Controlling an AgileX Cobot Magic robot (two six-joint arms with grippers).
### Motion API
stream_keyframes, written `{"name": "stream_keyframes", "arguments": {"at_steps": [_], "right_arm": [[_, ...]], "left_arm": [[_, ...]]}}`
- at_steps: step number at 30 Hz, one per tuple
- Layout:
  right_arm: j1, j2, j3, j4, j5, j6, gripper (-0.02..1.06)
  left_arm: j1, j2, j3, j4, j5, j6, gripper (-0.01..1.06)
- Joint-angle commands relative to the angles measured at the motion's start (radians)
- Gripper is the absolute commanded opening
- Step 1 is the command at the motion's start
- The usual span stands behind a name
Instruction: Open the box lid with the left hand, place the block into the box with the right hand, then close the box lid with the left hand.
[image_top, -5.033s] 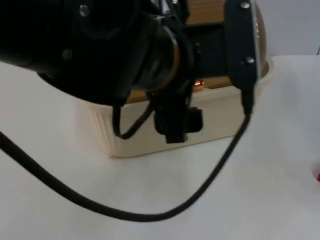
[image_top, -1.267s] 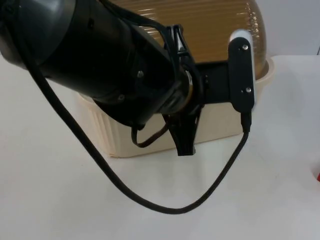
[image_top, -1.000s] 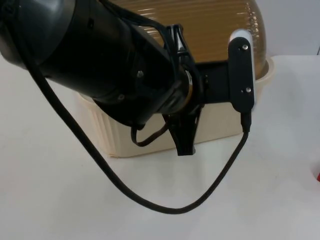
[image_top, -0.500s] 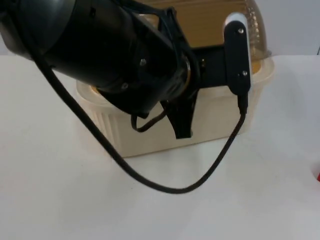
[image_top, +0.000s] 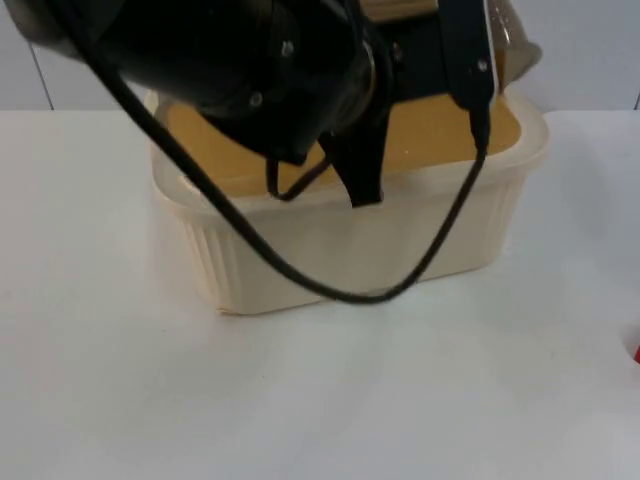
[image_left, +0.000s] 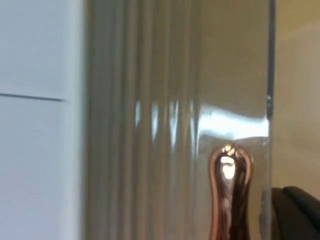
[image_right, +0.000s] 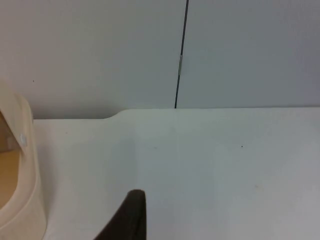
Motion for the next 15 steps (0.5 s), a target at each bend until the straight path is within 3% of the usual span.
{"name": "stream_keyframes", "arguments": {"at_steps": [1, 10, 15], "right_arm": [[0.005, -0.004, -0.005, -0.002, 0.007, 0.004, 1.05], [0.005, -0.004, -0.005, -0.002, 0.019, 0.004, 1.05], [0.005, -0.004, -0.005, -0.002, 0.021, 0.004, 1.05]], "left_arm": [[0.011, 0.0, -0.023, -0.002, 0.019, 0.018, 0.0], [0.094, 0.0, -0.108, -0.002, -0.046, 0.024, 0.0], [0.096, 0.0, -0.109, -0.002, -0.053, 0.024, 0.0]]}}
